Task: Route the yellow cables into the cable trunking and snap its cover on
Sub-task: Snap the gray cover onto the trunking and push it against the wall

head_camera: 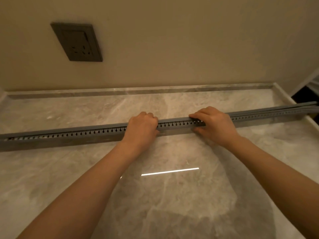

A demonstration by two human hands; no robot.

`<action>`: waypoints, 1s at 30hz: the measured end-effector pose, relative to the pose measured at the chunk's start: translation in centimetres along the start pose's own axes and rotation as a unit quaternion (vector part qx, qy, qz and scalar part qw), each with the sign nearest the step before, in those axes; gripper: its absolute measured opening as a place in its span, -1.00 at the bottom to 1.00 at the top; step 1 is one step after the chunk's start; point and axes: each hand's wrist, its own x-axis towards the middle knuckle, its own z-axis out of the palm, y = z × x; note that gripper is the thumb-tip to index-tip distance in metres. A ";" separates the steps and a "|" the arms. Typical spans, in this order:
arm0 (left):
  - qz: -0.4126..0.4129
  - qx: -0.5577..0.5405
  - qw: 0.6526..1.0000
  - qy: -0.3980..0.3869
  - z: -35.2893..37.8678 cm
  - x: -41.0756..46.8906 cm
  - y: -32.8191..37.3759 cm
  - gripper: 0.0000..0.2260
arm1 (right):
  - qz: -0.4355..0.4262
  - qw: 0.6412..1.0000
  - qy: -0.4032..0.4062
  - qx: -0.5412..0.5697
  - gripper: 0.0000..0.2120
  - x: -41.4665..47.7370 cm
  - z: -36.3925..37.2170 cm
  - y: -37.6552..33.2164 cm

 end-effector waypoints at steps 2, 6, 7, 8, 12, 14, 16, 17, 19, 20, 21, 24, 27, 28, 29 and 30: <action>0.004 0.006 1.000 -0.006 0.1 0.1 0.2 -0.79 | 0.007 1.000 -0.002 -0.013 -0.65 0.1 0.0 0.2; -0.001 0.009 1.000 -0.022 -0.2 0.4 0.5 -0.80 | -0.009 0.999 -0.033 -0.033 -0.68 1.1 -0.3 0.8; -0.003 0.010 1.000 -0.028 -0.3 0.4 0.5 -0.81 | -0.015 0.998 -0.043 -0.032 -0.68 1.2 -0.2 0.9; -0.015 0.015 0.999 -0.031 -0.5 0.4 0.8 -0.82 | -0.034 0.998 -0.049 -0.029 -0.69 1.4 -0.4 1.3; -0.051 0.039 0.996 -0.059 -0.8 0.6 1.4 -0.85 | -0.072 0.995 -0.067 -0.029 -0.72 2.1 -0.2 1.8; -0.075 0.043 0.995 -0.058 -1.0 0.8 2.2 -0.87 | -0.082 0.993 -0.074 -0.032 -0.73 2.5 -0.1 2.2; -0.091 0.034 0.994 -0.041 -1.0 1.1 3.6 -0.85 | -0.100 0.992 -0.072 -0.033 -0.73 2.8 -0.1 2.6; -0.091 0.031 0.995 -0.033 -1.0 1.4 4.6 -0.83 | -0.106 0.991 -0.072 -0.032 -0.73 3.0 -0.1 2.9; -0.085 0.026 0.996 -0.020 -0.8 2.0 6.7 -0.76 | -0.117 0.990 -0.069 -0.029 -0.74 3.3 0.0 3.2; -0.081 0.024 0.996 -0.016 -0.7 2.5 7.5 -0.74 | -0.120 0.990 -0.063 -0.025 -0.75 3.4 0.1 3.2; -0.084 0.025 0.996 -0.015 -0.5 2.9 8.5 -0.74 | -0.127 0.990 -0.056 -0.018 -0.77 3.4 0.0 3.3; -0.107 0.053 0.993 -0.011 -0.3 3.8 10.6 -0.81 | -0.142 0.989 -0.036 0.005 -0.84 3.1 0.3 3.7; -0.119 0.091 0.988 -0.023 -0.4 4.1 10.9 -0.84 | -0.152 0.988 -0.016 0.034 -0.83 2.6 0.5 4.2; -0.112 0.099 0.988 -0.030 -0.5 4.1 10.7 -0.84 | -0.157 0.987 -0.009 0.044 -0.82 2.4 0.6 4.3; -0.107 0.106 0.988 -0.039 -0.5 4.1 10.8 -0.84 | -0.165 0.985 -0.004 0.056 -0.82 2.1 0.6 4.5; -0.102 0.112 0.987 -0.045 -0.6 4.0 10.9 -0.84 | -0.171 0.983 0.001 0.066 -0.81 1.9 0.6 4.7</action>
